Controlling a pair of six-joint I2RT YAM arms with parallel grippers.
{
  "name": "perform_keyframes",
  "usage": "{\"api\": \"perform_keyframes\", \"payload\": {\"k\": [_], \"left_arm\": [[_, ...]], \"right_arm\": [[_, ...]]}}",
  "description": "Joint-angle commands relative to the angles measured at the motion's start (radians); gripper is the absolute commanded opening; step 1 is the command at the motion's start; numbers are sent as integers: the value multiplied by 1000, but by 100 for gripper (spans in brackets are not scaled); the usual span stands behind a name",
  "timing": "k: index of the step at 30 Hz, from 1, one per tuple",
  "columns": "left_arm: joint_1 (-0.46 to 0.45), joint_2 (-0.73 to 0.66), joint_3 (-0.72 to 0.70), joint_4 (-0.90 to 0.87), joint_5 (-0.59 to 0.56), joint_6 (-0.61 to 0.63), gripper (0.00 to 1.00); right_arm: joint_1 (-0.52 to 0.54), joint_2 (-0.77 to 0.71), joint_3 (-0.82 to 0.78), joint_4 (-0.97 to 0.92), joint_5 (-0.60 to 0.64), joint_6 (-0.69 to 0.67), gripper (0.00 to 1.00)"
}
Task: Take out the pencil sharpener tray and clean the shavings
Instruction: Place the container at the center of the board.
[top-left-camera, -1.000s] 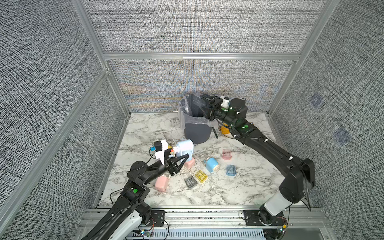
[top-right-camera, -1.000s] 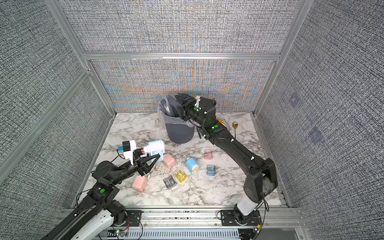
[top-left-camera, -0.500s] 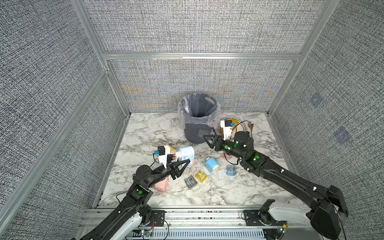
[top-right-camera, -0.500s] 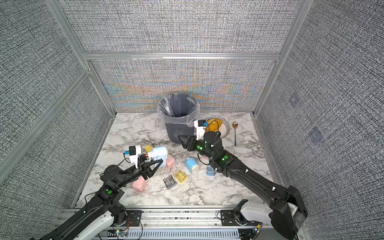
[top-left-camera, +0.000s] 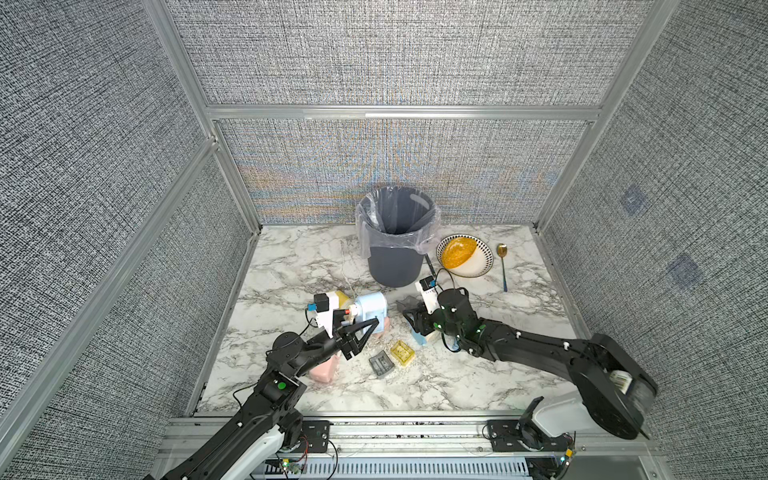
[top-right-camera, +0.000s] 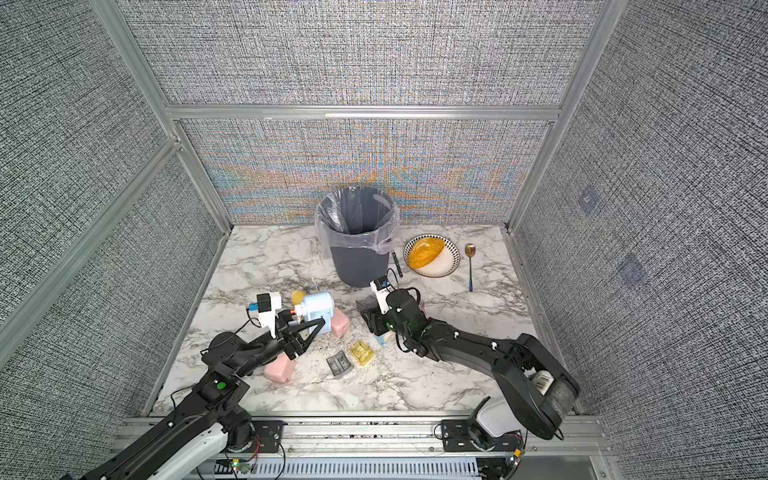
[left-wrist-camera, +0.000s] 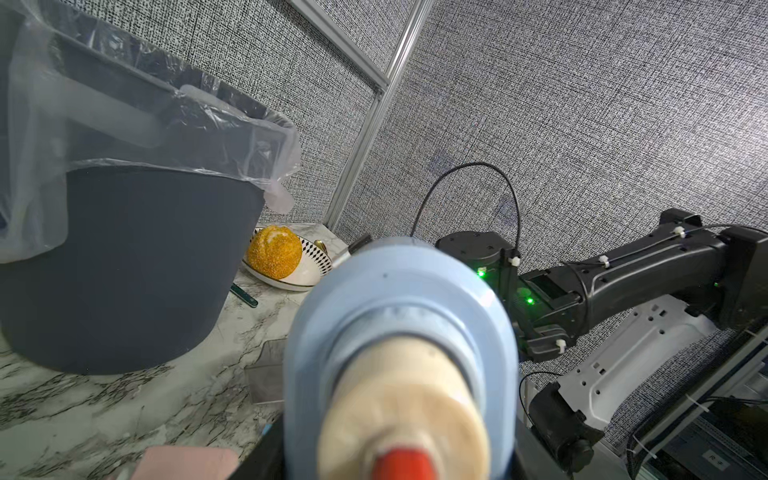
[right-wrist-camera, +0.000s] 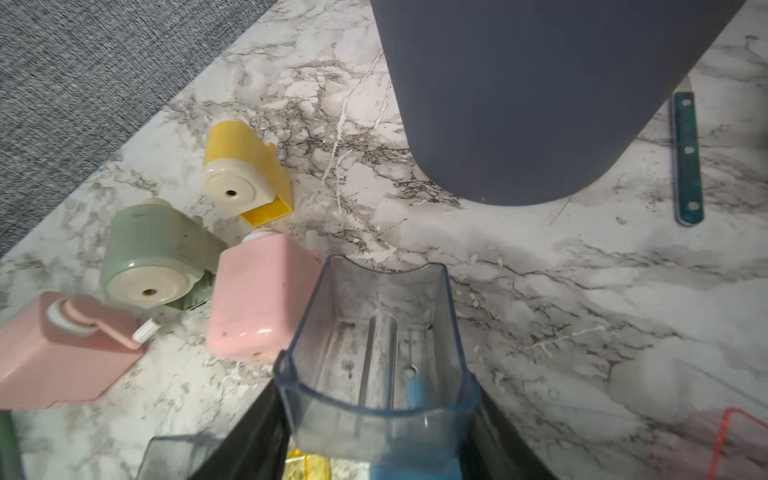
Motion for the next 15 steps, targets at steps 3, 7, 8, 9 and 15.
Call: {"api": "perform_keyframes", "payload": {"k": [3,7,8,9,15], "left_arm": [[1,-12,0,3,-10,19,0],[1,6,0,16,-8,17,0],[0,13,1,21,-5,16,0],[1,17,2,25,-3,16,0],[1,37,13,34,4,14,0]], "right_arm": [[-4,102,62,-5,158,-101,35],[-13,176,120,-35,198,-132,39],[-19,194,131,-45,203,-133,40],[-26,208,137,-48,201,-133,40],[-34,251,152,-63,198,-156,53]]}}
